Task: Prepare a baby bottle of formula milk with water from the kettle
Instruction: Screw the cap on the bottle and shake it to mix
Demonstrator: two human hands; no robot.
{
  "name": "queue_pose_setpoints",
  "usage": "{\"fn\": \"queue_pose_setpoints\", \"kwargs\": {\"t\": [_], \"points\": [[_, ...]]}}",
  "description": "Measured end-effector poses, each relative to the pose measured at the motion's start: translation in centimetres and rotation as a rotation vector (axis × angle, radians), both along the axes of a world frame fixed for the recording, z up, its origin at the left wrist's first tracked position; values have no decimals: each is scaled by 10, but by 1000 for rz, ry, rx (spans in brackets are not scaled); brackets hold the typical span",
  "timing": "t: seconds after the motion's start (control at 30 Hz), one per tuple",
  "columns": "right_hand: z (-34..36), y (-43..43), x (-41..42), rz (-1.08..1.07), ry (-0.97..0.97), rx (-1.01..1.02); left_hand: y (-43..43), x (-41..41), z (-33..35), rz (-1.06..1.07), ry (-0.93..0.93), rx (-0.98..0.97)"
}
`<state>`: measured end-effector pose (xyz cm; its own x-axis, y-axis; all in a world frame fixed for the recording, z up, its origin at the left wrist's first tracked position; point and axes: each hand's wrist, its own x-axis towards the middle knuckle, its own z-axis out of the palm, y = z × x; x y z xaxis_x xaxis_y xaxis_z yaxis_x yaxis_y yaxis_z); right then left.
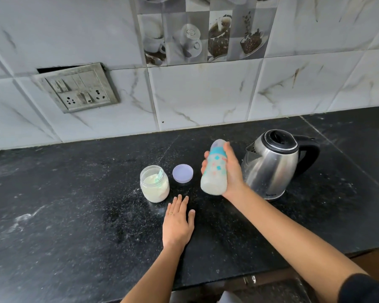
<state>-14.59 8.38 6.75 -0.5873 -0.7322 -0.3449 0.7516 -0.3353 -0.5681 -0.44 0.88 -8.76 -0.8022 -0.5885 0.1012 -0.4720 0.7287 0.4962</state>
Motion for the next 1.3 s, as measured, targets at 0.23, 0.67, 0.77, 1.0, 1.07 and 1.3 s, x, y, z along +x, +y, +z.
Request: {"fn": "queue_pose_setpoints", "kwargs": {"t": [0.23, 0.67, 0.77, 1.0, 1.07, 1.3], "points": [[3, 2, 7, -16, -3, -52, 0, 0, 0, 0, 7, 6], [1, 8, 24, 107, 72, 28, 0, 1, 2, -11, 3, 10], [2, 11, 27, 162, 150, 35, -1, 2, 1, -6, 10, 6], [2, 13, 22, 164, 113, 37, -1, 1, 1, -9, -8, -3], [1, 15, 30, 222, 157, 55, -1, 1, 0, -8, -10, -8], [20, 14, 32, 157, 141, -62, 0, 2, 1, -13, -9, -8]]}}
